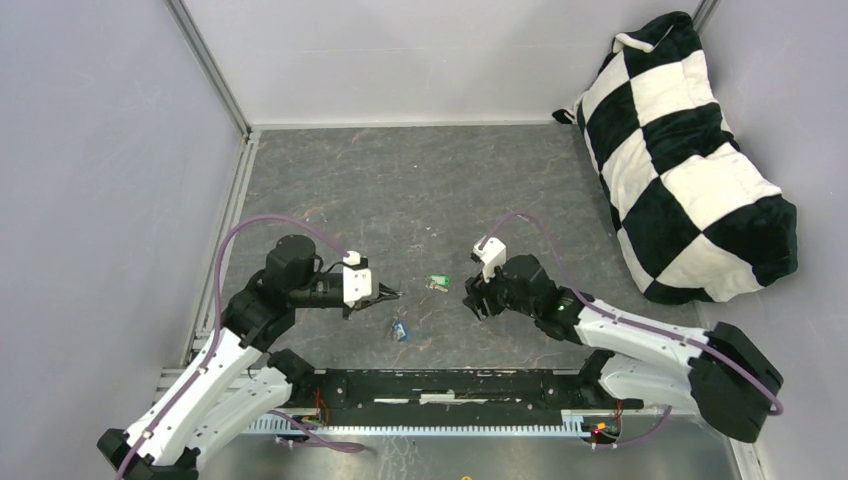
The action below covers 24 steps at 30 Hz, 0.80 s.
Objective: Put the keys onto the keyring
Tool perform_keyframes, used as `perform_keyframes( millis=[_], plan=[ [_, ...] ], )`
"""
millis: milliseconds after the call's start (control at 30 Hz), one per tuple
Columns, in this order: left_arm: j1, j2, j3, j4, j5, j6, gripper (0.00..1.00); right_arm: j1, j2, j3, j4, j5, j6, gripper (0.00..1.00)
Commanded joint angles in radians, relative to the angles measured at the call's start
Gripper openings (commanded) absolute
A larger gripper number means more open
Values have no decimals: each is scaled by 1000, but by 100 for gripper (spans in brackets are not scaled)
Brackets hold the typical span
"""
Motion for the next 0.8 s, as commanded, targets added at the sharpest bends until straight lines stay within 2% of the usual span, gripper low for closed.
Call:
perform_keyframes(
  millis=[0,100,400,767],
  plan=[
    [6,-35,-3,-2,-62,13,2,4,87,-27,265,3,74,64],
    [6,-63,-15,6,-58,-32,2,11,146,-32,357,-40,-13,62],
    [5,-91,-26,13,-45,-83,2,31,333,111,418,-117,-259,61],
    [6,-84,-24,43,-32,-122,2,53,497,198,434,-125,-366,55]
  ],
)
